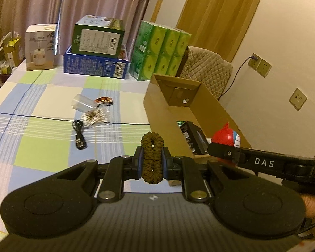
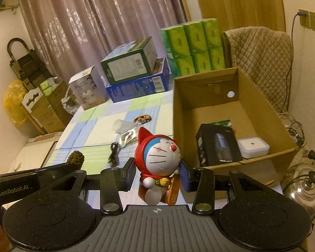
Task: Organize objects
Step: 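Carry the brown ring and Doraemon figure over the cardboard box with both grippers, then lower the brown ring into the cardboard box and open the left gripper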
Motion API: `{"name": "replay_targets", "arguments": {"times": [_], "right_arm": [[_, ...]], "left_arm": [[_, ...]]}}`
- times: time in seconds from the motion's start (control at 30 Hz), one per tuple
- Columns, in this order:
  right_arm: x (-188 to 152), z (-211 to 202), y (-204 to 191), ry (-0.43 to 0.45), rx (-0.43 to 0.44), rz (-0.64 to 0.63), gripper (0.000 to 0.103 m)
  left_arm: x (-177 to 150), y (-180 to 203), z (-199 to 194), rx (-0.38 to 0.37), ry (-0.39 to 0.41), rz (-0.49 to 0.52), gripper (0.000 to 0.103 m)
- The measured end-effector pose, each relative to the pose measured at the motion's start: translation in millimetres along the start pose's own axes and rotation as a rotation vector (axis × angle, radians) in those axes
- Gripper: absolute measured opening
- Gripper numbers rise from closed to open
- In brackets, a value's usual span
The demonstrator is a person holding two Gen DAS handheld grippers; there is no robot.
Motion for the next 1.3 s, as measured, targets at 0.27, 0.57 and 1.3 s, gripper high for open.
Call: {"name": "replay_targets", "arguments": {"times": [0.27, 0.57, 1.3], "right_arm": [[8.2, -16.8, 37.1, 0.031, -0.065, 0.028, 0.04], [23.5, -20.6, 79.0, 0.023, -0.143, -0.001, 0.04], [54.6, 15.7, 131.0, -0.021, -0.172, -0.02, 0.04]], "left_arm": [[5.5, 30.7, 22.0, -0.044, -0.023, 0.04, 0.014], [23.7, 63.5, 60.7, -0.085, -0.059, 0.091, 0.014], [42.8, 96.2, 139.1, -0.11, -0.146, 0.144, 0.014]]}}
Point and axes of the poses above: each gripper's, at about its wrist camera, not at the fingertips, and z roughly the way its jaws point, y to its right, x to its top, the point moved 2 cm from there along z, roughly the way its jaws point, and after that the axes turned 1 degree about -z, right-handed, at the moved point
